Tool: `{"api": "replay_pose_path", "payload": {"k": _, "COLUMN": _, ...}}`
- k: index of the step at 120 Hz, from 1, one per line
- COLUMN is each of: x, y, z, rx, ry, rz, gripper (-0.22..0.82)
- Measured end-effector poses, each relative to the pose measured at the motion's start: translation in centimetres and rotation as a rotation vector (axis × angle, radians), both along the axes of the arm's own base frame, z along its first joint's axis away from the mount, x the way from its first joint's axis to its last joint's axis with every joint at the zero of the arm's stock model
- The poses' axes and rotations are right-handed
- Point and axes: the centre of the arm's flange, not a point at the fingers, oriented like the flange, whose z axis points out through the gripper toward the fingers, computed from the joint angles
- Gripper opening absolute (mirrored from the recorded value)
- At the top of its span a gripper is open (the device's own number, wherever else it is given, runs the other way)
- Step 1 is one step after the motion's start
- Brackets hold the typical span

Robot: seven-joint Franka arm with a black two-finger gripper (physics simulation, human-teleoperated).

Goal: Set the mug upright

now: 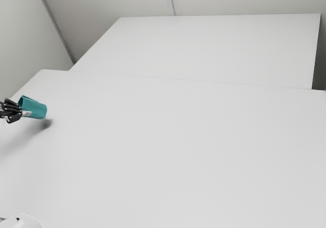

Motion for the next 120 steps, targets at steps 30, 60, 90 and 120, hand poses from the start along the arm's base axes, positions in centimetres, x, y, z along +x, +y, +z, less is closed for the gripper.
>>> {"api": "replay_pose_path", "payload": {"k": 30, "x": 3.9, "y": -10.1, "z": 5.7, "rx": 0.124, "ry": 0.137, "rz": -0.091, "gripper": -0.18}}
{"api": "replay_pose_path", "payload": {"k": 60, "x": 4.5, "y": -20.5, "z": 9.4, "rx": 0.229, "ry": 0.325, "rz": -0.123, "gripper": -0.18}}
{"api": "replay_pose_path", "payload": {"k": 90, "x": 5.2, "y": -30.3, "z": 9.0, "rx": 0.247, "ry": 0.473, "rz": -0.11, "gripper": -0.18}}
{"api": "replay_pose_path", "payload": {"k": 120, "x": 7.1, "y": -37.0, "z": 8.4, "rx": 0.231, "ry": 0.564, "rz": -0.055, "gripper": -0.18}}
